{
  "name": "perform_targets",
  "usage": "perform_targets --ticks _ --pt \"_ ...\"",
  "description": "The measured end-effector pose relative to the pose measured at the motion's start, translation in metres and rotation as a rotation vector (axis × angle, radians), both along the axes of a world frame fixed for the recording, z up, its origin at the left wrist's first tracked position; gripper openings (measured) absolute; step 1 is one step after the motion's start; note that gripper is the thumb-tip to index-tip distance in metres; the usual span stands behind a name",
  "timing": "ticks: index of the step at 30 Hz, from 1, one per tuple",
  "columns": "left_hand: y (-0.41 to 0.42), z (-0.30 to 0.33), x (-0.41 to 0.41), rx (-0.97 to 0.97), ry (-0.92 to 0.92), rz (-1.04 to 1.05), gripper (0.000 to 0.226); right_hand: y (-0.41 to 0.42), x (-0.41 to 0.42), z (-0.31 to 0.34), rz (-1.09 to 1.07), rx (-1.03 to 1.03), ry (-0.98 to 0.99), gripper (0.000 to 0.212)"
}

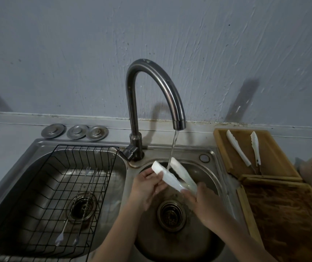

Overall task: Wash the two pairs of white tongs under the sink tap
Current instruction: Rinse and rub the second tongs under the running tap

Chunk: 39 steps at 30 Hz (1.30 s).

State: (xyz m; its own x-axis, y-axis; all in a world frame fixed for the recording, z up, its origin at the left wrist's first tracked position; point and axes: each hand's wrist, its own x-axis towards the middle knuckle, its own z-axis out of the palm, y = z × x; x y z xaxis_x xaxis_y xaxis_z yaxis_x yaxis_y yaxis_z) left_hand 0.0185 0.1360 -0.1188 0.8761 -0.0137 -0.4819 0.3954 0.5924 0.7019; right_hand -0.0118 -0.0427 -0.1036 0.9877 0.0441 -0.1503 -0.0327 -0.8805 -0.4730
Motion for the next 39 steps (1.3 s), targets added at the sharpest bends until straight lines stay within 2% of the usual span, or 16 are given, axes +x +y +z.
perform_targets --ticks 5,7,9,11,15,17,19,22,24,26,29,30,32,34,37,39 --pt "-0.008 -0.005 -0.003 0.254 -0.119 0.076 0.059 0.006 -0.009 0.001 0.057 -0.094 -0.099 0.063" --pt "-0.008 -0.006 0.000 0.200 -0.131 0.093 0.050 0.006 -0.010 0.003 0.053 -0.085 -0.116 0.070" --pt "-0.005 -0.002 0.004 0.080 -0.085 0.158 0.028 0.005 -0.012 0.003 0.043 -0.063 -0.115 0.076" --pt "-0.005 0.002 0.007 0.062 -0.049 0.211 0.014 0.005 -0.015 0.003 0.048 -0.071 -0.123 0.082" --pt "-0.013 0.004 0.010 0.060 -0.044 0.263 0.017 0.004 -0.013 0.004 0.045 -0.114 -0.155 0.087" --pt "-0.016 0.005 0.008 0.041 -0.032 0.262 0.012 0.002 -0.013 0.005 0.048 -0.149 -0.159 0.083" --pt "-0.016 0.003 0.009 0.072 -0.032 0.241 0.020 0.000 -0.015 0.007 0.058 -0.166 -0.165 0.077" --pt "-0.012 0.003 0.012 0.164 -0.011 0.188 0.034 -0.002 -0.017 0.007 0.083 -0.134 -0.165 0.061" --pt "-0.007 0.001 0.015 0.279 0.031 0.172 0.031 -0.001 -0.018 0.007 0.108 -0.130 -0.171 0.044" --pt "-0.002 -0.003 0.018 0.501 0.028 0.155 0.021 0.001 -0.019 0.008 0.117 -0.139 -0.162 0.033" --pt "0.000 -0.007 0.018 0.899 -0.044 0.026 0.008 0.002 -0.019 0.010 0.117 -0.154 -0.138 0.031" --pt "-0.001 -0.008 0.018 0.969 -0.053 -0.020 0.015 0.001 -0.018 0.010 0.114 -0.159 -0.135 0.031" --pt "-0.007 -0.011 0.016 1.017 -0.031 -0.107 0.038 -0.001 -0.018 0.012 0.111 -0.183 -0.120 0.034" --pt "-0.010 -0.013 0.013 1.129 0.008 -0.240 0.046 -0.005 -0.017 0.013 0.112 -0.202 -0.102 0.036" --pt "-0.012 -0.010 0.013 1.172 0.034 -0.340 0.044 -0.012 -0.018 0.012 0.088 -0.146 -0.043 0.040" --pt "-0.019 -0.001 0.012 1.008 0.078 -0.275 0.028 -0.013 -0.017 0.011 0.068 -0.112 -0.026 0.039"
